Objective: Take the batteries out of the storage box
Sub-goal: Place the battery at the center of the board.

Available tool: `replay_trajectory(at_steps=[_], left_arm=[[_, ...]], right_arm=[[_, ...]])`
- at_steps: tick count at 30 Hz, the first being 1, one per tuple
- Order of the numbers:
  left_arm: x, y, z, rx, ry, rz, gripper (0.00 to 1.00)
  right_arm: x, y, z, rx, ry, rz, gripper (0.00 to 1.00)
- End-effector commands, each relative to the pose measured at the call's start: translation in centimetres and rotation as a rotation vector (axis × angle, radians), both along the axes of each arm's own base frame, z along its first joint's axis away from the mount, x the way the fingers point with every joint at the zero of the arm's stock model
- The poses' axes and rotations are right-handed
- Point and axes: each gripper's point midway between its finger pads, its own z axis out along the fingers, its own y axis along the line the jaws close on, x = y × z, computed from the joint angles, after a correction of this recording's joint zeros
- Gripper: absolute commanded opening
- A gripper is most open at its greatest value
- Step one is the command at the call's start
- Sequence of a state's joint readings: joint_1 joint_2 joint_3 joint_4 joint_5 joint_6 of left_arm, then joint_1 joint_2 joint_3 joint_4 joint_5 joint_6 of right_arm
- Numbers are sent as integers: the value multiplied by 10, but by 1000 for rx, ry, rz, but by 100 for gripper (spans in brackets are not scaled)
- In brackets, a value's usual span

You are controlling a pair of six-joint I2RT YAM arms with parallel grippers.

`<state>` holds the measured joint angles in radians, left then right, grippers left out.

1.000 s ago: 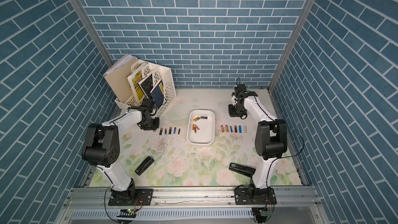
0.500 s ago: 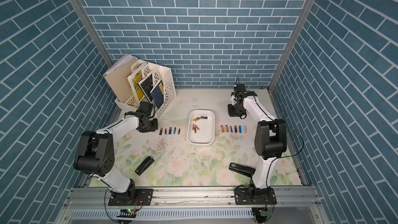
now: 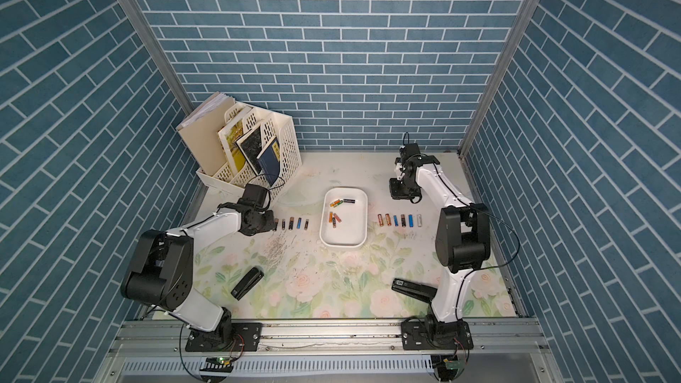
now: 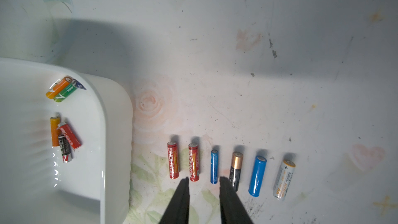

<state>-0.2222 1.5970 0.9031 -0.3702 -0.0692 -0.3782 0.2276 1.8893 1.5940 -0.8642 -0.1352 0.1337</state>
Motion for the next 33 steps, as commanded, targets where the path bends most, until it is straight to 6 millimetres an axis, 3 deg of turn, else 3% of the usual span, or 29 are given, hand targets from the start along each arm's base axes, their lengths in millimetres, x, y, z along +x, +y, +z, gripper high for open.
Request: replay_trajectory(at_steps=[1, 33], left_arm=[[6, 6, 6, 27, -57, 25, 14], [4, -2, -30, 51, 12, -100, 17]], right_arm=[[-3, 2, -2, -5, 27, 6, 28], [1, 3, 0, -23, 35, 5, 28]])
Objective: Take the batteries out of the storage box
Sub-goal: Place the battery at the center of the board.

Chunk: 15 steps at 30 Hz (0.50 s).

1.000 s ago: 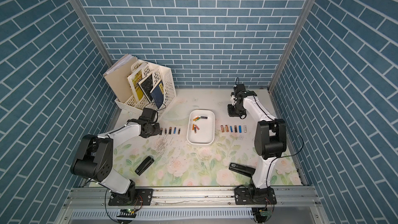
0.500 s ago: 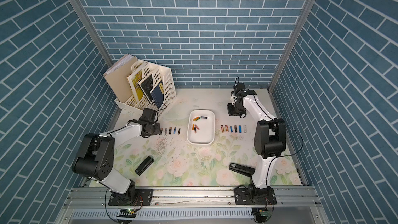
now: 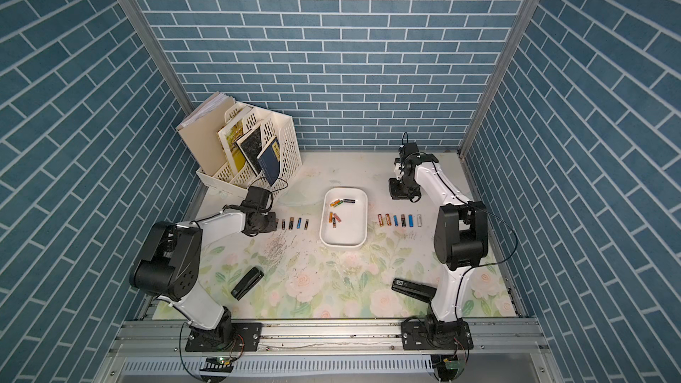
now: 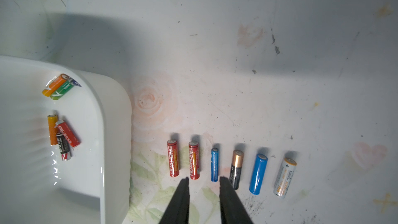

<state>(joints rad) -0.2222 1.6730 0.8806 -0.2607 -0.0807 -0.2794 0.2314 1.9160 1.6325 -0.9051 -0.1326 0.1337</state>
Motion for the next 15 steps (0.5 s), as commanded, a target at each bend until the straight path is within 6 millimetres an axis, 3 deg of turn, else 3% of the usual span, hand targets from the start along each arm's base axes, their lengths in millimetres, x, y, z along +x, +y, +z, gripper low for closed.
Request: replay_trajectory(at_steps=[1, 15], left_arm=[[-7, -1, -10, 4, 29, -15, 17], [-11, 0, -17, 15, 59, -20, 23]], right_arm=[[1, 1, 2, -16, 7, 3, 28], [4, 3, 3, -15, 4, 6, 28]])
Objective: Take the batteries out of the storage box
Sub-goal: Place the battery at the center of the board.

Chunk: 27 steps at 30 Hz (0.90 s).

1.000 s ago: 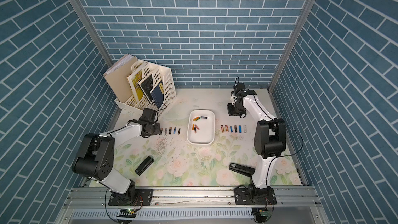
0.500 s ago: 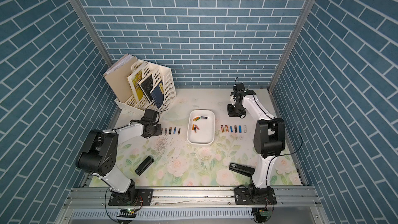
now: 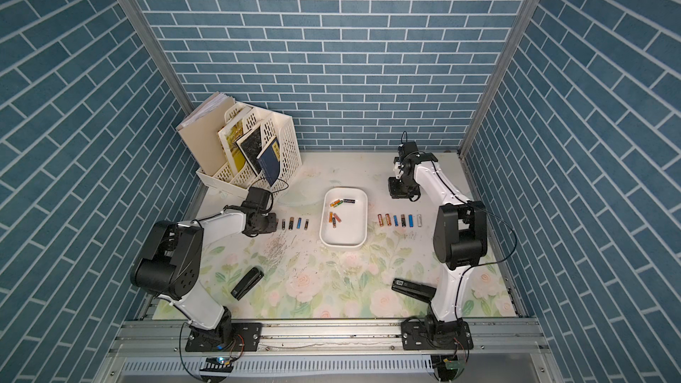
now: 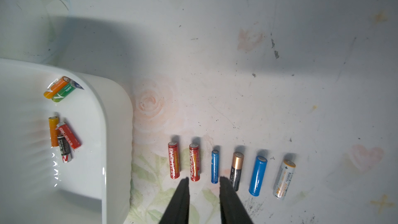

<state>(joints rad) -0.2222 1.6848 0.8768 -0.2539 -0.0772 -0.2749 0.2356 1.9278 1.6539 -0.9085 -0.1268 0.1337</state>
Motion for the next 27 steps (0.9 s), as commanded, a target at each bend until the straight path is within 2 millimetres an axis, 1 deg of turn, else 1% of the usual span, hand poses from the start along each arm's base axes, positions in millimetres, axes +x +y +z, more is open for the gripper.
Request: replay_trajectory(at_steps=[1, 6, 11, 15, 27], left_arm=[[-11, 1, -13, 15, 51, -14, 24], [-10, 2, -11, 19, 50, -12, 24], [-7, 2, -7, 22, 42, -7, 28], [-3, 3, -4, 27, 36, -3, 29], [6, 4, 13, 42, 10, -1, 32]], right_arm=[[0, 2, 1, -10, 12, 4, 28], [0, 2, 1, -9, 11, 4, 28], [1, 2, 3, -8, 10, 5, 28], [1, 3, 4, -7, 7, 6, 28], [1, 4, 5, -5, 5, 7, 28]])
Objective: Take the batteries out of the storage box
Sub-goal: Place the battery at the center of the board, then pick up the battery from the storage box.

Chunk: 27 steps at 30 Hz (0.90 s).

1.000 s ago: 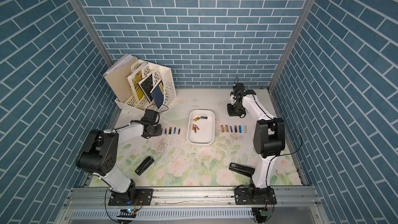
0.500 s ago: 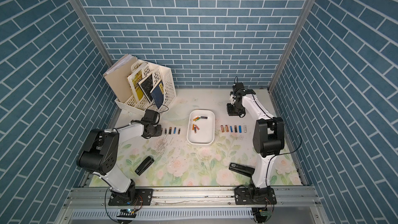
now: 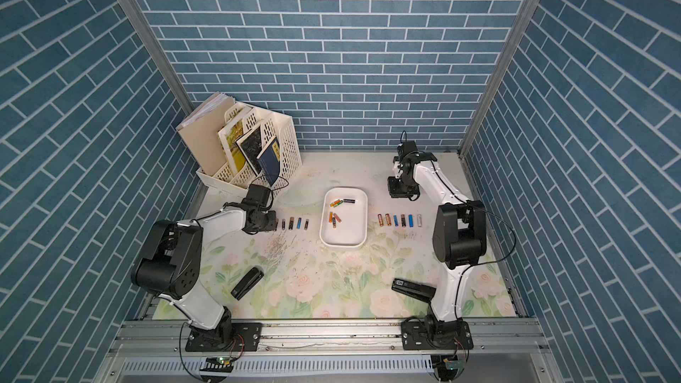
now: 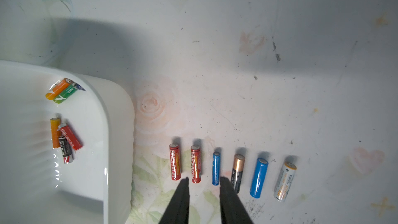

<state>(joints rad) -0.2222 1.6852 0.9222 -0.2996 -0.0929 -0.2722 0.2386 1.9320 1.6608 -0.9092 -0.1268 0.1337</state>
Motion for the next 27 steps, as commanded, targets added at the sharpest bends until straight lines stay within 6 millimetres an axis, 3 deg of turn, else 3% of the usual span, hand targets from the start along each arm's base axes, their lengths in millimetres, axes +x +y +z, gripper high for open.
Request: replay_trajectory(at_steps=[1, 6, 9, 11, 13, 15, 19, 25, 27], left_arm=[[0, 3, 5, 25, 11, -4, 32], [6, 8, 26, 55, -18, 21, 33], [12, 16, 63, 119, -70, 51, 36], [17, 8, 92, 118, -115, 55, 38], [20, -16, 114, 62, -145, 48, 41], [19, -50, 122, -1, -140, 27, 43], [-1, -118, 113, -101, -63, -44, 51], [-8, -176, 113, -201, -82, -111, 53], [-6, -185, 113, -186, -76, -125, 54]], right_arm=[[0, 3, 5, -6, 6, 6, 28], [1, 3, 8, -4, -2, 5, 28], [1, 3, 7, -3, 0, 6, 28], [1, 3, 7, -1, -2, 6, 28], [1, 4, 4, 3, 0, 7, 28], [2, 5, 2, 10, 4, 6, 28], [2, 9, 0, 27, 4, 9, 28], [-4, 24, 2, 54, 0, 37, 28], [-9, 34, 6, 34, 0, 66, 28]])
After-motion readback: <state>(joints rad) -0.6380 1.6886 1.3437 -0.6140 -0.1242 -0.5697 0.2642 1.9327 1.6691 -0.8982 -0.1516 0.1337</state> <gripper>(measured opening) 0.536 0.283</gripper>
